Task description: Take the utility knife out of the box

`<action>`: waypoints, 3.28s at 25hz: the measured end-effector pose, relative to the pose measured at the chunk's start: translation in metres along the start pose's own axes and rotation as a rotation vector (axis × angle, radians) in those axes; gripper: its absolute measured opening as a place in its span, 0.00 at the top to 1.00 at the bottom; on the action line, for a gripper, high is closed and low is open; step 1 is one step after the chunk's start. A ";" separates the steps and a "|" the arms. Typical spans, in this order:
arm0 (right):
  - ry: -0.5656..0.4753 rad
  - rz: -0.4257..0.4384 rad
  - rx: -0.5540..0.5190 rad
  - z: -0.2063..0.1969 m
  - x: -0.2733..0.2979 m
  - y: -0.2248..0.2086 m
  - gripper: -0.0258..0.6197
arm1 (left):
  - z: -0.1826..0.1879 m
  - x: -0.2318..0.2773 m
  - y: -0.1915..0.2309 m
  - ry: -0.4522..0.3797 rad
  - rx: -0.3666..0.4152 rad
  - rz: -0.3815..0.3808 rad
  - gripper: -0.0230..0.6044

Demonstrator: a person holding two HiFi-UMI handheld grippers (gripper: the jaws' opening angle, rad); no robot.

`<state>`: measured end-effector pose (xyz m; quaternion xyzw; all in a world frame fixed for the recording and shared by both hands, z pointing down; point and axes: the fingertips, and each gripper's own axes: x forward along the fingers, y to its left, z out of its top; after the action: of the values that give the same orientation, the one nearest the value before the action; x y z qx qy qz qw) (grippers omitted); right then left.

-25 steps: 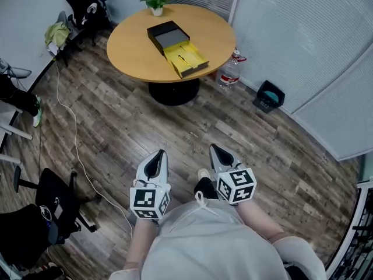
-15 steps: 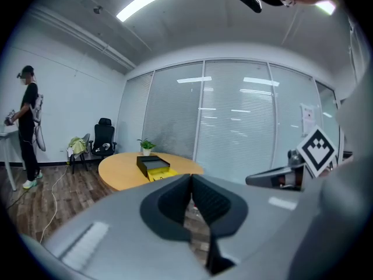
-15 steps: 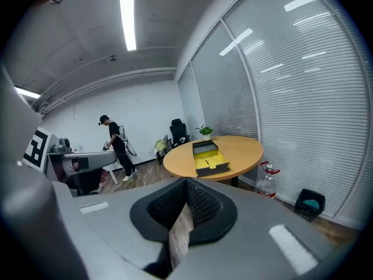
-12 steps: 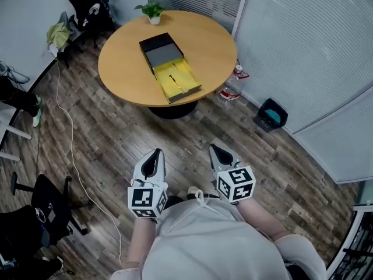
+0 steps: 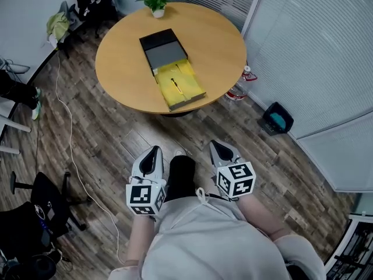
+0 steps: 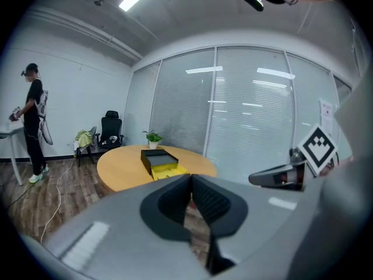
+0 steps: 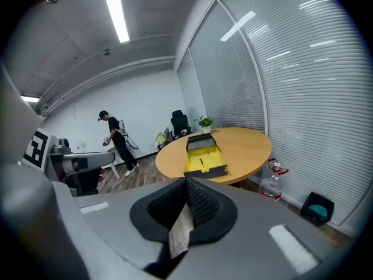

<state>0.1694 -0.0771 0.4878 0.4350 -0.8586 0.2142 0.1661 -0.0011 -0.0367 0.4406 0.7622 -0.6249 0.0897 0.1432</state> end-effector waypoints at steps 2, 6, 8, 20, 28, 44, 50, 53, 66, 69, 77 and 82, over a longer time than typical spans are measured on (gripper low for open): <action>0.010 -0.002 -0.001 0.009 0.020 -0.009 0.96 | 0.007 0.024 0.007 0.001 -0.003 -0.010 0.95; 0.048 -0.008 0.000 0.030 0.064 -0.024 0.96 | 0.027 0.073 0.028 -0.003 -0.010 -0.022 0.95; 0.068 -0.007 -0.002 0.041 0.090 -0.032 0.96 | 0.036 0.100 0.042 -0.003 -0.018 -0.020 0.95; 0.190 0.026 -0.033 0.086 0.244 -0.055 0.96 | 0.061 0.225 0.132 0.032 -0.052 0.008 0.95; 0.310 0.073 -0.095 0.082 0.309 -0.053 0.96 | 0.037 0.254 0.164 0.091 -0.113 0.055 0.95; 0.631 0.125 -0.161 0.033 0.419 -0.077 0.83 | -0.026 0.289 0.195 0.210 -0.249 0.220 0.95; 0.698 0.103 -0.233 0.020 0.443 -0.080 0.75 | -0.043 0.294 0.200 0.247 -0.291 0.270 0.95; 0.691 0.076 -0.272 0.019 0.444 -0.077 0.75 | -0.049 0.292 0.202 0.264 -0.294 0.279 0.95; 0.697 0.072 -0.310 0.019 0.440 -0.085 0.86 | -0.043 0.291 0.196 0.254 -0.303 0.284 0.95; 0.711 0.094 -0.276 0.019 0.436 -0.086 0.86 | -0.038 0.294 0.192 0.247 -0.293 0.278 0.95; 0.593 0.140 -0.232 0.065 0.418 -0.073 0.86 | -0.004 0.302 0.188 0.198 -0.245 0.254 0.95; 0.462 0.181 -0.203 0.120 0.405 -0.062 0.86 | 0.038 0.309 0.191 0.125 -0.191 0.240 0.95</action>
<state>-0.0208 -0.4457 0.5904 0.2772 -0.8505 0.2345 0.3805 -0.1267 -0.3694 0.5224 0.6579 -0.7071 0.0935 0.2417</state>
